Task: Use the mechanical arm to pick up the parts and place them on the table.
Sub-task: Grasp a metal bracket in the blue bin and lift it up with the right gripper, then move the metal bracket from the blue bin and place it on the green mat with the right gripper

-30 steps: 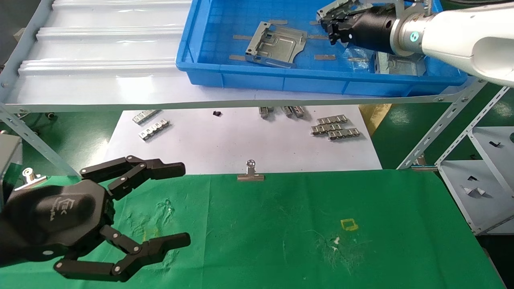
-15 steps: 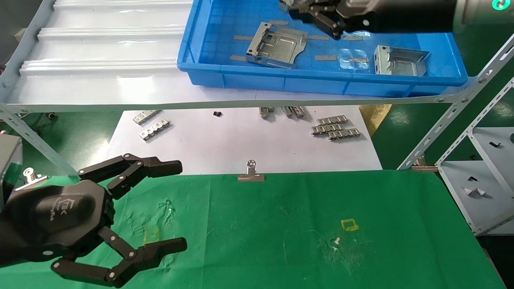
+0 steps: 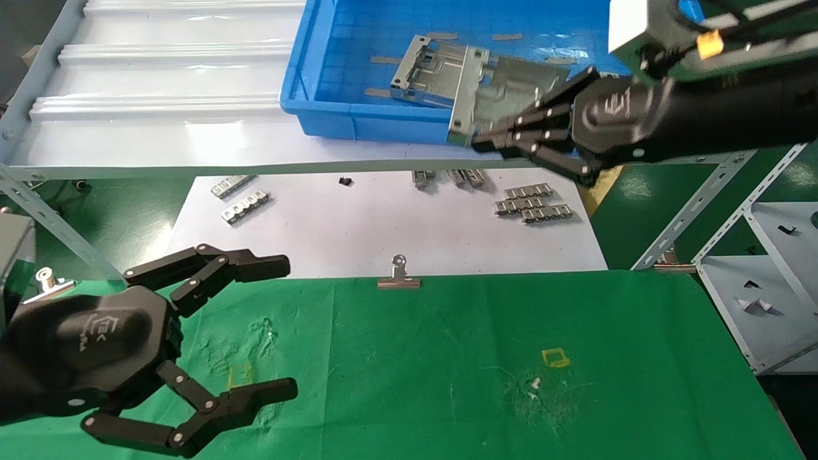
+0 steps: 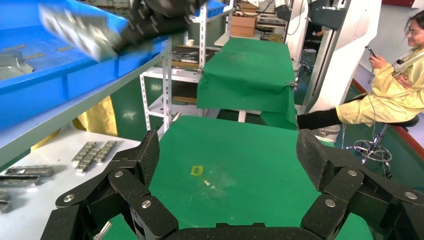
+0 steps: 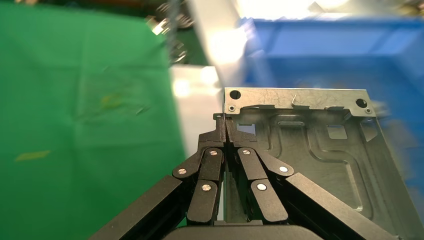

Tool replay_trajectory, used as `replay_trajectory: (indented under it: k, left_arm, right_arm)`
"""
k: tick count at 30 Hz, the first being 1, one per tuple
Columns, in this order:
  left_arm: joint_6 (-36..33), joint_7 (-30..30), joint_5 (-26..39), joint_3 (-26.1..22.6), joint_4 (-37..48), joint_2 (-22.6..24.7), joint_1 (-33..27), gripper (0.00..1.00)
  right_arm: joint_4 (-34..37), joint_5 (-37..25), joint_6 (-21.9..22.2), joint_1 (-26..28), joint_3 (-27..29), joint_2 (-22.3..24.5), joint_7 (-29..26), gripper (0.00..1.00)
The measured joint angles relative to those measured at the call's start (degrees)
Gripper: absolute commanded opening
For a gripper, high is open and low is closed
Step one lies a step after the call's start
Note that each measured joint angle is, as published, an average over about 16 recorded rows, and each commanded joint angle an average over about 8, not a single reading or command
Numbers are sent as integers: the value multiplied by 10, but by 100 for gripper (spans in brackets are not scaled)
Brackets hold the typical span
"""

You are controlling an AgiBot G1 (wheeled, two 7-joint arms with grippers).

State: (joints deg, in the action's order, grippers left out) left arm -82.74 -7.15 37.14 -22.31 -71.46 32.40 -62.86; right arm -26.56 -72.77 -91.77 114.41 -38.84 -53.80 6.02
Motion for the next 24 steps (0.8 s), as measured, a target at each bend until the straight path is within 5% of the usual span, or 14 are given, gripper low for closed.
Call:
replay_trajectory:
  k: [12, 24]
  left_arm:
    - [0, 0, 0, 0, 0, 0, 0, 100]
    - [0, 0, 0, 0, 0, 0, 0, 100]
  right_arm:
    - [-203, 102, 2, -42, -195, 77, -91, 0]
    - [-122, 23, 14, -24, -354, -1, -66, 0]
